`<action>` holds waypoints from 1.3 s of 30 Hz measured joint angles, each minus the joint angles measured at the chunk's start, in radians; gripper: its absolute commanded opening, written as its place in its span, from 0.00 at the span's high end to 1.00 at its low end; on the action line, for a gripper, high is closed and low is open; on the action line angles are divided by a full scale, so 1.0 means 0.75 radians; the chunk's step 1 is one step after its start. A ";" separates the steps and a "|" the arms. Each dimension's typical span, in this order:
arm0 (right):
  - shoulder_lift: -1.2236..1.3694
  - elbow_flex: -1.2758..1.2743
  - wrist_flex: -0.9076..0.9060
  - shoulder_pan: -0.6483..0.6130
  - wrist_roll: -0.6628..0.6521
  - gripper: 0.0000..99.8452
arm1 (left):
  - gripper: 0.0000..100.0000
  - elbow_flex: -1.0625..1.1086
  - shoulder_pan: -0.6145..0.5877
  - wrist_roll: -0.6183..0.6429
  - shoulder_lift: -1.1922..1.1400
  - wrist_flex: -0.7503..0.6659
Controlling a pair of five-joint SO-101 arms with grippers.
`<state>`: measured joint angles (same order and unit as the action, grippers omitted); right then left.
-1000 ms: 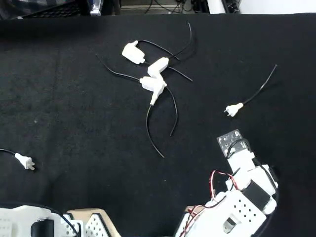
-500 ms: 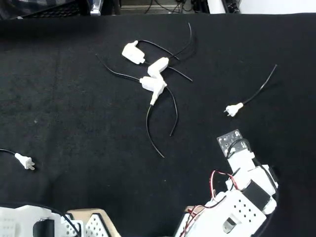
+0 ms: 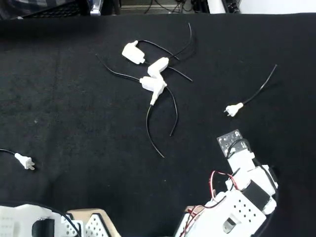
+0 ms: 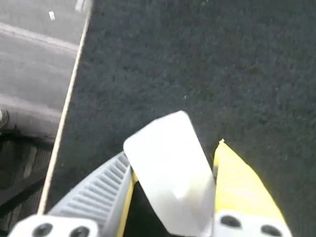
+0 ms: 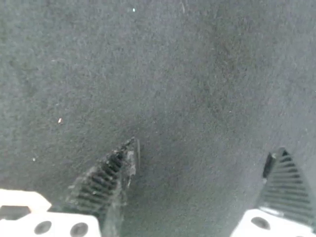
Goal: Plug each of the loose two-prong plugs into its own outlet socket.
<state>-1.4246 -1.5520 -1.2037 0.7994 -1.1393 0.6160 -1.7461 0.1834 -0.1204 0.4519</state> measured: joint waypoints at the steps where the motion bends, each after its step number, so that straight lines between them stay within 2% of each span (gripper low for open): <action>1: 0.000 0.000 0.000 0.000 0.000 0.61 | 0.76 0.023 0.004 0.000 -0.010 -0.049; 8: 0.000 0.000 0.000 0.000 0.000 0.61 | 0.77 0.031 0.018 0.000 -0.074 -0.203; 10: 0.000 0.000 0.000 0.000 0.000 0.61 | 0.83 0.031 0.018 0.000 -0.074 -0.205; 13: 0.000 0.000 0.000 0.000 0.000 0.61 | 0.97 -0.006 0.018 0.000 -0.078 -0.205; 16: 0.000 0.000 0.000 0.000 0.000 0.61 | 0.94 -0.061 0.025 0.000 -0.082 -0.205; 22: 0.000 0.000 0.000 0.000 0.000 0.61 | 0.97 -0.121 -0.023 0.004 -0.084 -0.205; 26: 0.000 0.000 0.000 0.000 0.000 0.61 | 0.97 -0.160 -0.014 -0.102 -0.047 -0.096; 31: 0.000 0.000 0.000 0.000 0.000 0.61 | 0.97 -0.184 0.182 -0.256 0.149 0.180; 39: 0.000 0.000 0.000 0.000 0.000 0.61 | 0.97 -0.061 0.679 -0.399 0.646 0.548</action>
<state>-1.4246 -1.5520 -1.2037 0.7994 -1.1393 0.5700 -1.2367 -0.1158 0.3644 0.8631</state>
